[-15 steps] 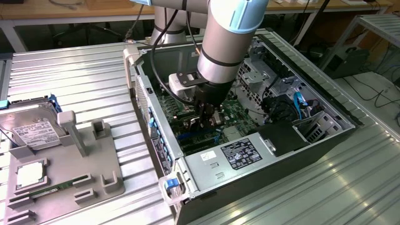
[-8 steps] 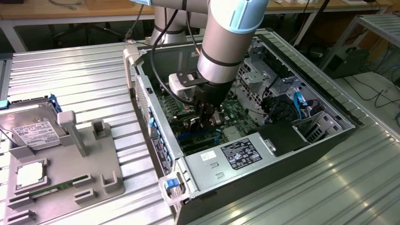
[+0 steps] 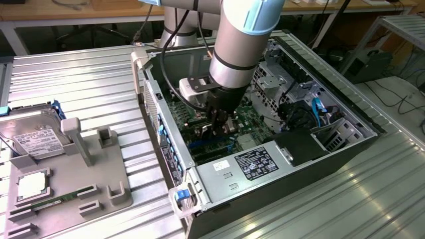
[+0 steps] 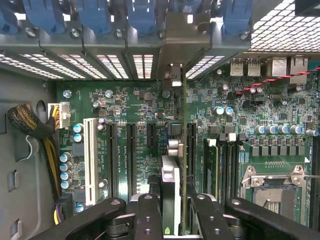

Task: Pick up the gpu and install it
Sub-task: 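Insert the gpu into the slot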

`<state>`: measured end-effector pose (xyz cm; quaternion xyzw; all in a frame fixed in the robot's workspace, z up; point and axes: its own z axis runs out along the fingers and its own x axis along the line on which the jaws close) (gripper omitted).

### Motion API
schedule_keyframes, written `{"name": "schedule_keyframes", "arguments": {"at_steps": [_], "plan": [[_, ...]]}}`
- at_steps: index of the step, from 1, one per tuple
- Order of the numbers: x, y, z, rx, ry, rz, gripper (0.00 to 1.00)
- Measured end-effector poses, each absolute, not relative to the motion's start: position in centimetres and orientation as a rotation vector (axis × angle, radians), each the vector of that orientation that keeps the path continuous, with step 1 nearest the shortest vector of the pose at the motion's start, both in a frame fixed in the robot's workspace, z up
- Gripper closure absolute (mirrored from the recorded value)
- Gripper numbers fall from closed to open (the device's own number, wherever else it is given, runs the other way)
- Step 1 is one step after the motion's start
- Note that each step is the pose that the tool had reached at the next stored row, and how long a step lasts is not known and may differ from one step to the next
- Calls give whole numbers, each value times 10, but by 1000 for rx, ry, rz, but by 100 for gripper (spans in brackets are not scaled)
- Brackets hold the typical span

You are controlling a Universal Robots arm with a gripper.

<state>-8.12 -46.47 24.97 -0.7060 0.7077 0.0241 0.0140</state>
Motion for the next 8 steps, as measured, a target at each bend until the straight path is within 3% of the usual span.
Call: {"name": "schedule_keyframes", "arguments": {"at_steps": [8], "plan": [[-81, -464, 246, -2212, 2191, 75, 72]]}}
